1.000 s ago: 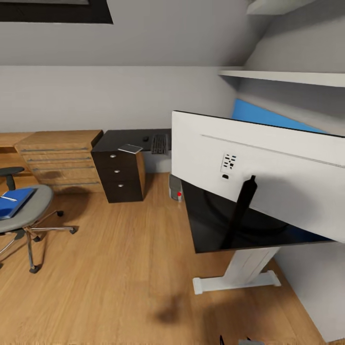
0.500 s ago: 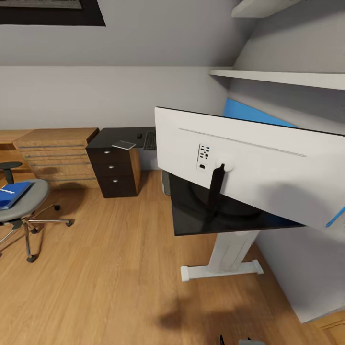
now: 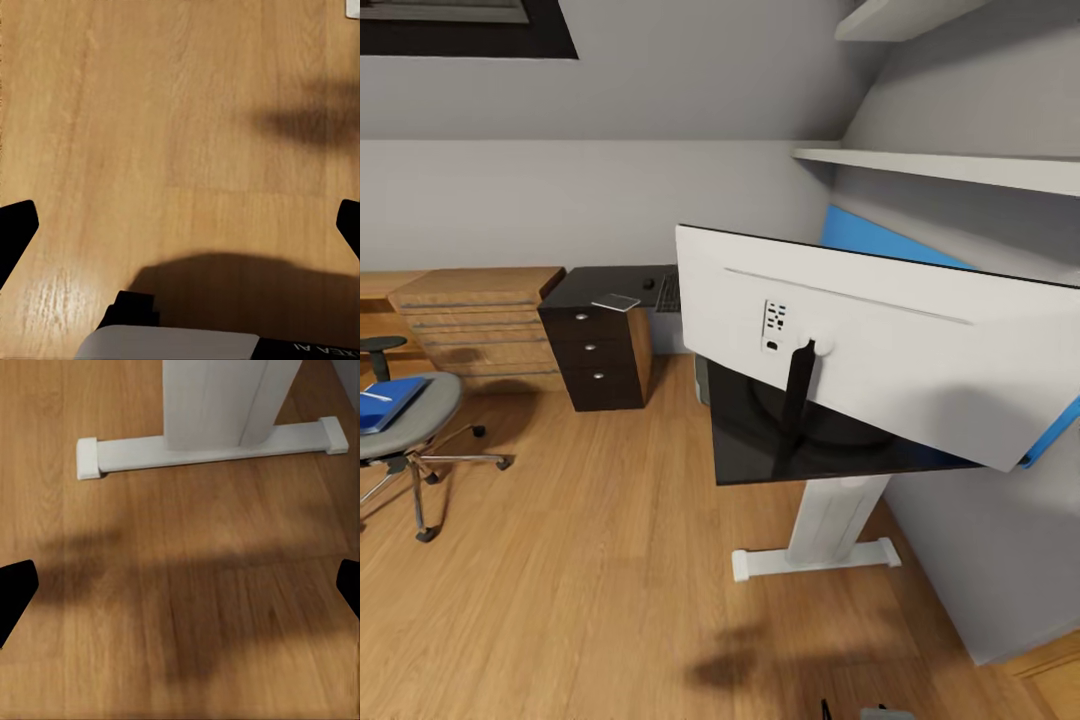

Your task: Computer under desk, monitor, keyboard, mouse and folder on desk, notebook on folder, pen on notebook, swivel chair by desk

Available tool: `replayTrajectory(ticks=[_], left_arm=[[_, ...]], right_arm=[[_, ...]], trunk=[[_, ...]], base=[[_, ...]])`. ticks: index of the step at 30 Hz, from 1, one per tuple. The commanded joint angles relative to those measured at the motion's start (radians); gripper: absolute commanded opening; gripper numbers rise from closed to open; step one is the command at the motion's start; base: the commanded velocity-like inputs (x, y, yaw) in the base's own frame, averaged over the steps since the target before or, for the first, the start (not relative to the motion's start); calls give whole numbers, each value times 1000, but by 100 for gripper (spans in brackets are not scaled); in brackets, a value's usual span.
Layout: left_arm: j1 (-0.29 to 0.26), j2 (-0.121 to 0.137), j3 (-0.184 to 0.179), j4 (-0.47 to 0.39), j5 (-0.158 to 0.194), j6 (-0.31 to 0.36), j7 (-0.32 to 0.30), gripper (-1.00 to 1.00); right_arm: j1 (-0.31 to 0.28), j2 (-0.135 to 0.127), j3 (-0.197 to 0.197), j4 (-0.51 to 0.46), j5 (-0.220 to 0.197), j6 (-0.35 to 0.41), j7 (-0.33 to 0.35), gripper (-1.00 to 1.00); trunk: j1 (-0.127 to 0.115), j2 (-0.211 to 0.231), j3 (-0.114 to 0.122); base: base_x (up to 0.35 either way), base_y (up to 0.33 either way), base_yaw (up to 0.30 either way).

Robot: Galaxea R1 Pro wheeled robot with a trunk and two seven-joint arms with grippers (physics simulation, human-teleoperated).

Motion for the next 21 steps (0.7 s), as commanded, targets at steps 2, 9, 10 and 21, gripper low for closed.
replayTrajectory(ticks=[2, 9, 10, 21], left_arm=[[0, 0, 9, 0, -6, -1, -2, 100], [0, -1, 10, 0, -6, 0, -1, 100], [0, -1, 10, 0, -6, 0, 0, 100], [0, -1, 10, 0, -6, 2, 0, 100]], right_arm=[[-1, -8, 5, 0, -7, -2, -5, 100], [-1, -38, 3, -26, -53, 1, -3, 100], [-1, -40, 3, -37, -62, 2, -3, 100], [-1, -107, -7, -303, -131, 260, -3, 100]], trunk=[[-8, 14, 6], [-35, 63, 28], [-39, 70, 31], [-81, 147, 65]], base=[[-5, -5, 0], [-2, -2, 0], [0, 0, 0], [0, 0, 0]])
